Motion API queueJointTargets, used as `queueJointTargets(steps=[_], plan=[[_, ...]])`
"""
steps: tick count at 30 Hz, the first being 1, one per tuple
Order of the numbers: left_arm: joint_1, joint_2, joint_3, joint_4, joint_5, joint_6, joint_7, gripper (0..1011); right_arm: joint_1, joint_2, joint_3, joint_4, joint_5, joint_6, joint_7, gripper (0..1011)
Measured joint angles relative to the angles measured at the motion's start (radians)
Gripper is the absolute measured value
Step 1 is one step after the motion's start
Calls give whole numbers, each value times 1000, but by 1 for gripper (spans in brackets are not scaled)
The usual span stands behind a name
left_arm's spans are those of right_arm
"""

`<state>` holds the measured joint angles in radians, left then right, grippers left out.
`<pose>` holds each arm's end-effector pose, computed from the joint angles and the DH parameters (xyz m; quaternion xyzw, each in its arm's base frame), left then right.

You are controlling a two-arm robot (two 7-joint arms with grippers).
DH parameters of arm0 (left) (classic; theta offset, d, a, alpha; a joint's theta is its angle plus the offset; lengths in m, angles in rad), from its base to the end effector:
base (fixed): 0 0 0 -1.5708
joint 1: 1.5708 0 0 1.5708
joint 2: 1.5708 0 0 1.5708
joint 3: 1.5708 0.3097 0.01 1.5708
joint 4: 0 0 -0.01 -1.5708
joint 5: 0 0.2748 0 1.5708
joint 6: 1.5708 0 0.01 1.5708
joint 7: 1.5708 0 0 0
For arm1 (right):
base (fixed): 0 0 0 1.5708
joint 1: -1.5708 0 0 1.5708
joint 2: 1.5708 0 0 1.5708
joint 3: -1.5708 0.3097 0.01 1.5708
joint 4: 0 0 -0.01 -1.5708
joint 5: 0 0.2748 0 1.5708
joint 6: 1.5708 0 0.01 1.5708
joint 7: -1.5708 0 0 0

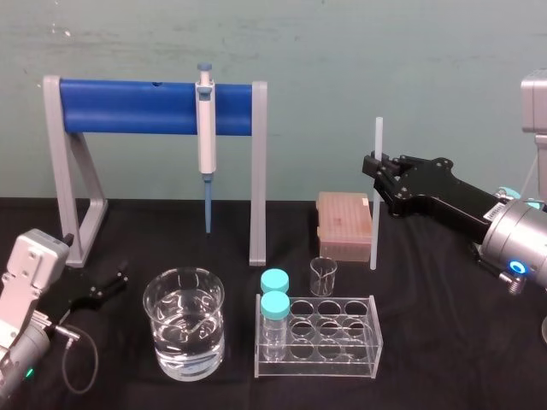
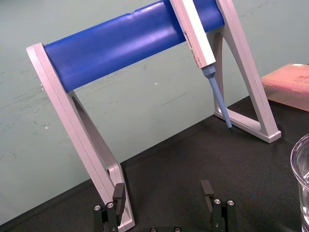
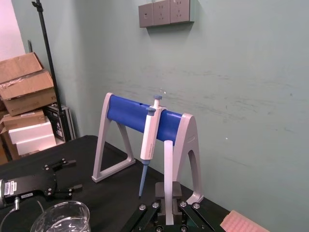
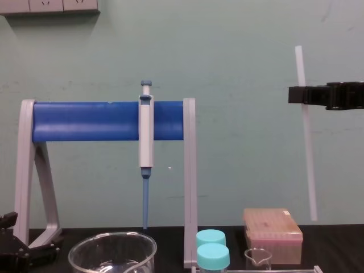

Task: Pick up the stirring rod with one hand, then place it down.

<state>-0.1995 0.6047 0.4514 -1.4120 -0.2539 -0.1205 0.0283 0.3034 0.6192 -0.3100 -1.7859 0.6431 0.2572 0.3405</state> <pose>0.3291 0.1029 -0.3117 0.1415 -0.1325 0.5799 0.7913 0.3426 -0.0780 -0.1700 -0.0097 -0.0286 -0.4139 0.9098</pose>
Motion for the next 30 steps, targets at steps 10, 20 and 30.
queueJointTargets(steps=[10,20,30], plan=[[0,0,0,0,0,0,0,1005,0,0,0,0,0,0,0,79],[0,0,0,0,0,0,0,1005,0,0,0,0,0,0,0,79],[0,0,0,0,0,0,0,1005,0,0,0,0,0,0,0,79]])
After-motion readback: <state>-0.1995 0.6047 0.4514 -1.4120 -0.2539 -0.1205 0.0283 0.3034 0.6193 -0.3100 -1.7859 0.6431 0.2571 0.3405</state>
